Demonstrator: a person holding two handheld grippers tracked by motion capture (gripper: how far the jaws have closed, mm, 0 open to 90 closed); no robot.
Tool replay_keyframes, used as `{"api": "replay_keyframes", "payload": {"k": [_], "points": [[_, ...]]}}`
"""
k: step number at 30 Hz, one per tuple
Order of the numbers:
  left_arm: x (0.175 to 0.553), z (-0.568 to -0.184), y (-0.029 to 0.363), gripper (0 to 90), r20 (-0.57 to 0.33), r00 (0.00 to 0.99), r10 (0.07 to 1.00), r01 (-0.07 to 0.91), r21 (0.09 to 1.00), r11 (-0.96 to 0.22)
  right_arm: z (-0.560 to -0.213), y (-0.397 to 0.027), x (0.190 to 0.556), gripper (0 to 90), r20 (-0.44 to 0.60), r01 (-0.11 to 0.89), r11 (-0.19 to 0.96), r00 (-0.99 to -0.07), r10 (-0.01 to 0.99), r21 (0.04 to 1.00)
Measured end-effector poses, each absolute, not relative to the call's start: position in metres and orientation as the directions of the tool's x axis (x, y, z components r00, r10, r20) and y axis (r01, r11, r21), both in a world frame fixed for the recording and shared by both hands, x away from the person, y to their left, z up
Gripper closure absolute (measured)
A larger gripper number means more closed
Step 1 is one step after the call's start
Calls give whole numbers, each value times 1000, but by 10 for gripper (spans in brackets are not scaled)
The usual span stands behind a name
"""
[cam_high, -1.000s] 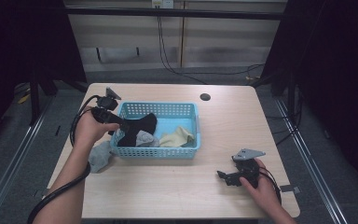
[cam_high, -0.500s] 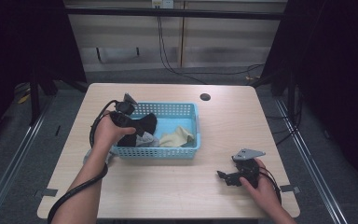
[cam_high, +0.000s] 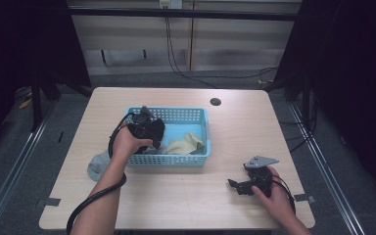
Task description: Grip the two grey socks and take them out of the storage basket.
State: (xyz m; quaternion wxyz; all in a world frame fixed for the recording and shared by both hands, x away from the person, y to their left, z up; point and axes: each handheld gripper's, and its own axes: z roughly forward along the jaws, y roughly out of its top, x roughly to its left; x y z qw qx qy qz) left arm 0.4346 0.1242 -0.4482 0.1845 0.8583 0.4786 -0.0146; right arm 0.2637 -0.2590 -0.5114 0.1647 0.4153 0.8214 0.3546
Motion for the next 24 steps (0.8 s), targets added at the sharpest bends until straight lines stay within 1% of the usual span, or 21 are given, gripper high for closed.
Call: {"api": "replay_keyframes", "payload": {"k": [5, 8, 10, 11, 12, 13, 14, 15, 16, 18, 20, 24], "points": [[436, -455, 122, 302, -196, 533, 823, 834, 284, -473, -511, -259, 264, 114, 24, 565, 404, -601, 799, 719], [436, -458, 121, 319, -189, 529, 827, 837, 275, -473, -511, -259, 264, 114, 25, 567, 403, -600, 800, 719], [436, -459, 120, 381, -179, 527, 831, 840, 262, -476, -511, -259, 264, 114, 25, 566, 403, -600, 800, 719], [436, -458, 119, 440, -150, 525, 838, 839, 254, -481, -511, -259, 264, 114, 25, 567, 403, -600, 800, 719], [436, -458, 119, 521, -150, 525, 838, 839, 254, -481, -511, -259, 264, 114, 25, 567, 403, -600, 800, 719], [436, -457, 119, 521, -132, 533, 836, 834, 249, -493, -511, -259, 264, 114, 24, 566, 403, -600, 800, 719], [436, -457, 120, 585, -128, 529, 839, 837, 243, -491, -511, -259, 264, 114, 25, 567, 403, -600, 800, 719], [437, -457, 121, 699, -132, 528, 839, 838, 240, -490, -511, -259, 264, 114, 25, 567, 403, -600, 800, 719], [437, -454, 123, 749, -137, 524, 840, 842, 234, -487, -511, -259, 264, 114, 24, 566, 404, -600, 799, 719], [438, -453, 123, 778, -139, 522, 841, 843, 229, -486, -511, -259, 264, 114, 25, 567, 403, -600, 800, 719], [438, -449, 124, 790, -126, 525, 842, 841, 232, -489, -511, -259, 264, 114, 25, 567, 403, -600, 799, 719], [438, -437, 126, 799, -139, 534, 834, 835, 240, -495, -511, -259, 264, 115, 25, 567, 403, -600, 800, 719]]}}
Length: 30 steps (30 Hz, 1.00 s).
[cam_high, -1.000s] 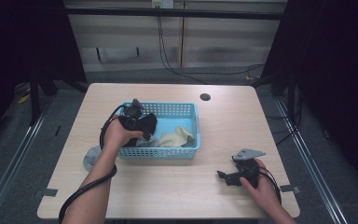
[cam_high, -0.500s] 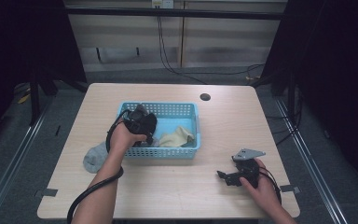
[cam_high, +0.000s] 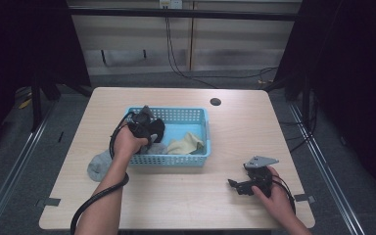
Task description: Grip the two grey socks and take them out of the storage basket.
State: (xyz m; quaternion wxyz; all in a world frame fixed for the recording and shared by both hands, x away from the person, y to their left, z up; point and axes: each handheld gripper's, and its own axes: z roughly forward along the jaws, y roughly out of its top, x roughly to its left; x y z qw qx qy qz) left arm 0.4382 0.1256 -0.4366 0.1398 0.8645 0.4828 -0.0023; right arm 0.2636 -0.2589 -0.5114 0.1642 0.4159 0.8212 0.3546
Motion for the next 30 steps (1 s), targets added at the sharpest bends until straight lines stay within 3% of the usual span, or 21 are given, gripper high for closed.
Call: {"api": "replay_keyframes", "payload": {"k": [30], "points": [[441, -355, 129, 803, -139, 559, 817, 815, 271, -512, -511, -259, 264, 115, 26, 566, 400, -599, 800, 721]]}}
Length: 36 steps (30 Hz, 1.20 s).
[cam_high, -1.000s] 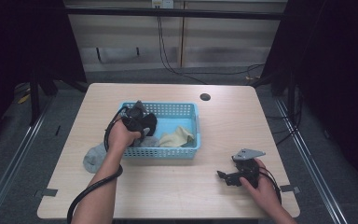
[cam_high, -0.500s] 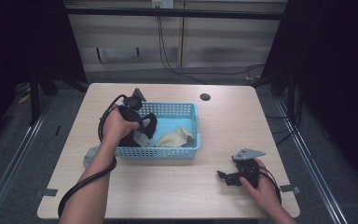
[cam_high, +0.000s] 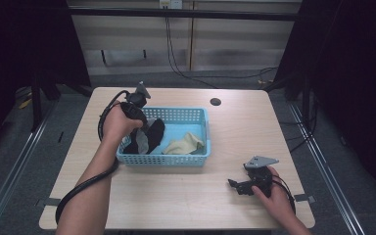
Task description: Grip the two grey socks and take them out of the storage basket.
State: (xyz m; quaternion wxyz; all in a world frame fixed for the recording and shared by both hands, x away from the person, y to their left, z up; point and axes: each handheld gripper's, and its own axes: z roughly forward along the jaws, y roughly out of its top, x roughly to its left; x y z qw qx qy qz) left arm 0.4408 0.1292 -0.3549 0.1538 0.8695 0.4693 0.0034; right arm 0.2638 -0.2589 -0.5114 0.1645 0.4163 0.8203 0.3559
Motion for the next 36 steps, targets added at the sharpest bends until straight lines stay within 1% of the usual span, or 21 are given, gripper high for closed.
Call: {"api": "replay_keyframes", "payload": {"k": [26, 36], "points": [[444, -304, 137, 803, -143, 555, 820, 813, 303, -497, -511, -259, 264, 115, 25, 565, 401, -600, 800, 721], [442, -293, 152, 802, -147, 534, 832, 826, 302, -477, -511, -259, 264, 114, 25, 566, 402, -600, 800, 720]]}}
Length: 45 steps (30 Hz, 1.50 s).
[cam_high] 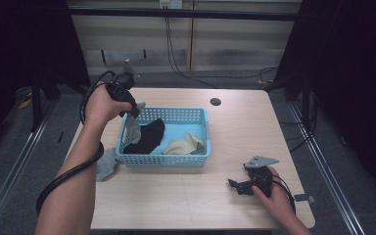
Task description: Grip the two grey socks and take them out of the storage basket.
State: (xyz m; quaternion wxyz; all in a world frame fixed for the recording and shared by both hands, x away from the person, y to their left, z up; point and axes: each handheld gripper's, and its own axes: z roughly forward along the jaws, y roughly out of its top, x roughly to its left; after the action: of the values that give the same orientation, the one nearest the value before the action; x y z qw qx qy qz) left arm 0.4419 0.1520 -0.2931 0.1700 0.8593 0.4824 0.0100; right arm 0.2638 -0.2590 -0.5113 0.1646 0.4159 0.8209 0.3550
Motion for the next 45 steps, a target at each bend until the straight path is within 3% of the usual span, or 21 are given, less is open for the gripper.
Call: {"api": "replay_keyframes", "payload": {"k": [25, 36, 45], "points": [[433, -288, 218, 800, -137, 440, 887, 871, 305, -385, -511, -259, 264, 114, 25, 565, 401, -599, 800, 721], [427, -302, 248, 797, -134, 379, 916, 899, 289, -330, -511, -259, 264, 114, 25, 565, 401, -599, 800, 721], [424, -334, 259, 793, -128, 357, 925, 909, 277, -313, -511, -259, 264, 114, 26, 566, 400, -599, 800, 721]]}}
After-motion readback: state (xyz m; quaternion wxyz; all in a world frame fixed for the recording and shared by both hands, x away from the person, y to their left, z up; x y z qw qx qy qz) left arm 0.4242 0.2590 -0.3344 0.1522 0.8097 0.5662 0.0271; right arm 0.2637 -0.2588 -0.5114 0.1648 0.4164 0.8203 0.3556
